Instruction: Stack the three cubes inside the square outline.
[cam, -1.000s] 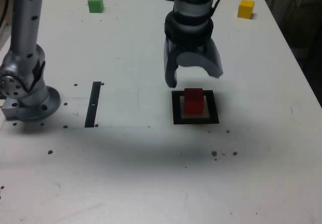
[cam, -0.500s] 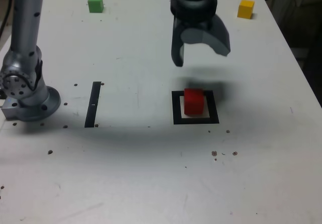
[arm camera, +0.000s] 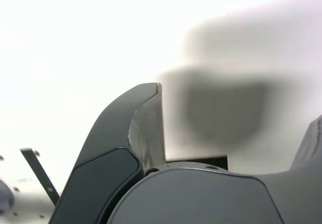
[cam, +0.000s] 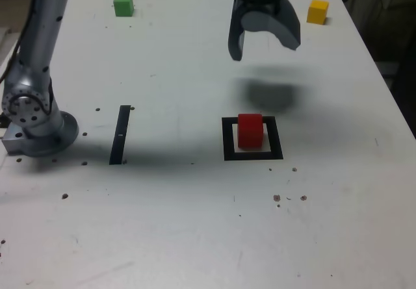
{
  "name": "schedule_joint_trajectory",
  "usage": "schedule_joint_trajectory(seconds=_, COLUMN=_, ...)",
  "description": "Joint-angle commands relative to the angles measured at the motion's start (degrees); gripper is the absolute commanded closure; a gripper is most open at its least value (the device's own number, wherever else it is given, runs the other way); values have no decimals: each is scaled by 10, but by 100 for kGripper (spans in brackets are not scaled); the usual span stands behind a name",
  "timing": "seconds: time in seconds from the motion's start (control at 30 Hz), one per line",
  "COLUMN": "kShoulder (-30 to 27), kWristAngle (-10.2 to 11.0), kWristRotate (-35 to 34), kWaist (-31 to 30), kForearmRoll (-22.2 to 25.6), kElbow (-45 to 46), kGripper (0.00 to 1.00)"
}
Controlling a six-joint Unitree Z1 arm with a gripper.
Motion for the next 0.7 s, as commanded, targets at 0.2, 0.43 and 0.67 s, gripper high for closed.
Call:
schedule_joint_trajectory(seconds=0.2, kShoulder=37, kWristAngle=14, kWristRotate=56, kWaist=30, kForearmRoll=28, kElbow=-69, kGripper=1)
schedule_joint_trajectory(seconds=0.43, kShoulder=73, kWristAngle=15, kWristRotate=100, kWaist=54, kForearmRoll=46, kElbow=-142, kGripper=1)
schedule_joint_trajectory(seconds=0.67, kShoulder=122, kWristAngle=18, kWristRotate=135, kWaist=70, kForearmRoll=72, kElbow=-232, kGripper=1)
